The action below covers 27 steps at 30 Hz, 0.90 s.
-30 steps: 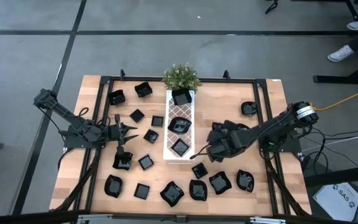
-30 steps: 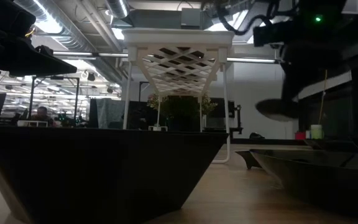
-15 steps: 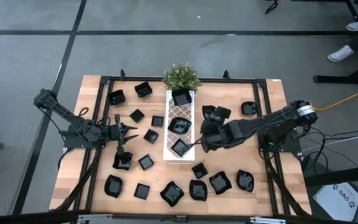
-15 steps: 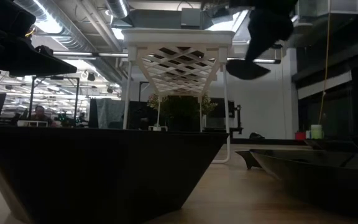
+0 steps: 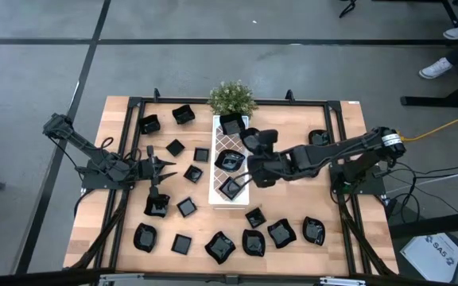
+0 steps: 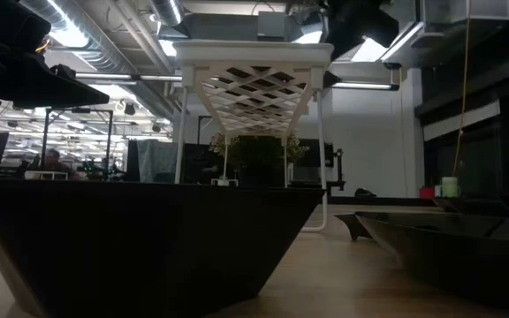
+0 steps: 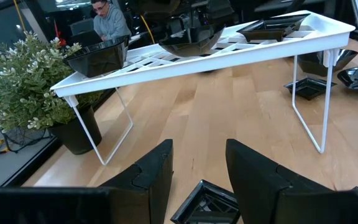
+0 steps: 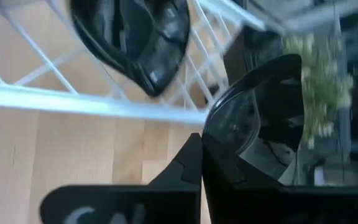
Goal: Pick & Place Mini shaped plates
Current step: Stack the leaf shape plate on top of the leaf shape plate on the shelf
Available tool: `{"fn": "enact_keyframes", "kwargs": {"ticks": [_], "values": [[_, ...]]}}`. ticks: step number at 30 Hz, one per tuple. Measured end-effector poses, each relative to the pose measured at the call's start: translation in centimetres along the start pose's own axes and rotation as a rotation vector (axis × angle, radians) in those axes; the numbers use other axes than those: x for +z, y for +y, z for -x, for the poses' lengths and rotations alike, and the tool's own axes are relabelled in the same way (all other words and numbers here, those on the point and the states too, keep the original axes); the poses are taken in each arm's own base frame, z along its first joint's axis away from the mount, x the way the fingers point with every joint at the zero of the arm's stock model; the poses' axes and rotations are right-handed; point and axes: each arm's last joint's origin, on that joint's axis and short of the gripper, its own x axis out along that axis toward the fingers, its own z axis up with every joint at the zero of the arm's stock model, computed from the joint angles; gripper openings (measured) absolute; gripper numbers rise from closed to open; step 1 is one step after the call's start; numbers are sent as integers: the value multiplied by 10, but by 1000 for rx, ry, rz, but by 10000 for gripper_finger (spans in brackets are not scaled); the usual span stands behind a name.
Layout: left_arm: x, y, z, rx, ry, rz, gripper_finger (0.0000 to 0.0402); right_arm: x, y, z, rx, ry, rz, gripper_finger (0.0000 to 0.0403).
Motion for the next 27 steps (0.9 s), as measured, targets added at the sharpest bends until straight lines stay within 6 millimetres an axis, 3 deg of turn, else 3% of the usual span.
{"fn": "enact_keyframes", "kwargs": {"ticks": [18, 27], "values": [[0, 0, 0, 0, 0, 0, 143, 20, -1, -1, 213, -309, 409, 3], [0, 0, 0, 0, 0, 0, 143, 20, -5, -5, 281, -374, 498, 3]]}}
